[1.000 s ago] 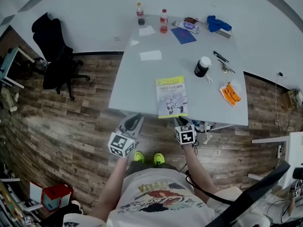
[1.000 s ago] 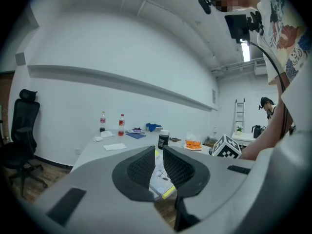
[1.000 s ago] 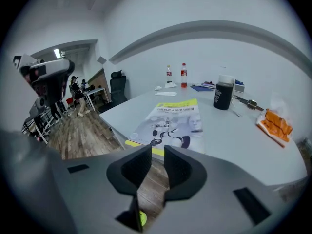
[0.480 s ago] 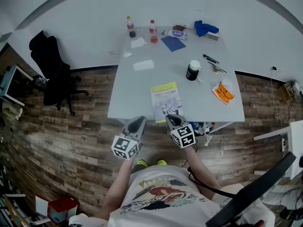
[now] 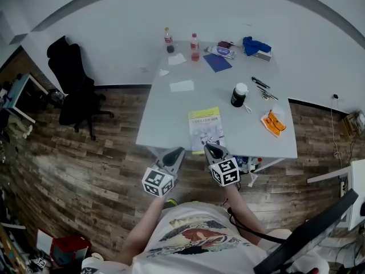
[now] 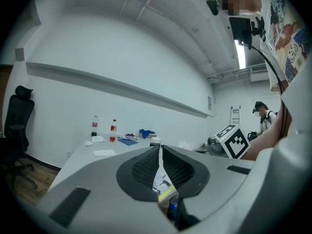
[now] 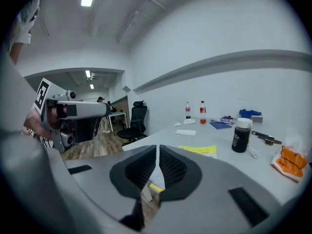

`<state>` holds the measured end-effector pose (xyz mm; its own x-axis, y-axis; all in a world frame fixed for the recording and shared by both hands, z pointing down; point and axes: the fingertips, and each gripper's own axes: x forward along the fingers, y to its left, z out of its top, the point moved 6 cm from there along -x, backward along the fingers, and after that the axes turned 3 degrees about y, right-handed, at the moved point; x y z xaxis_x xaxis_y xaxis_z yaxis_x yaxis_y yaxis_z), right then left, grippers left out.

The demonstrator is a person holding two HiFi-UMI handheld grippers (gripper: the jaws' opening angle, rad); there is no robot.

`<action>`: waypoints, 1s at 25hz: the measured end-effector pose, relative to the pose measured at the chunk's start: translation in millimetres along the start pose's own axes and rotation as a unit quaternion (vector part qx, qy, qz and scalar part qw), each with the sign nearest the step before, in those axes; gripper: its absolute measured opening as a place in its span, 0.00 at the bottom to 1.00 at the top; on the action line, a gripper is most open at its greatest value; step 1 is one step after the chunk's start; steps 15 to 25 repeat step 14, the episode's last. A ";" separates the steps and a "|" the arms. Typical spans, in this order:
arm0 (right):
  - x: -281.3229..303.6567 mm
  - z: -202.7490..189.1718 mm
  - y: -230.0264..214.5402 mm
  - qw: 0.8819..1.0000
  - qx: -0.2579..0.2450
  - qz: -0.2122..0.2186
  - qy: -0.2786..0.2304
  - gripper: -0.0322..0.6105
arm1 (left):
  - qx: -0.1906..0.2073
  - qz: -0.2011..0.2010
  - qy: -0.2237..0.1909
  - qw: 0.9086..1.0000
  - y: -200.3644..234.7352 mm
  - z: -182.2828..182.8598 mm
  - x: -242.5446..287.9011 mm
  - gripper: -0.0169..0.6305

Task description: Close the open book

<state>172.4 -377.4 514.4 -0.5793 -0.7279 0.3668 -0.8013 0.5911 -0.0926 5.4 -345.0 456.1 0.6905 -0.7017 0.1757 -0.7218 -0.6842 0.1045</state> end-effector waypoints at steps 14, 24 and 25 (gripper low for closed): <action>-12.4 1.5 14.2 1.000 0.006 0.010 -0.009 0.10 | 0.008 -0.016 0.001 1.000 -23.0 3.5 6.0 0.07; -12.4 1.5 14.2 1.000 0.006 0.010 -0.009 0.10 | 0.008 -0.016 0.001 1.000 -23.0 3.5 6.0 0.07; -12.4 1.5 14.2 1.000 0.006 0.010 -0.009 0.10 | 0.008 -0.016 0.001 1.000 -23.0 3.5 6.0 0.07</action>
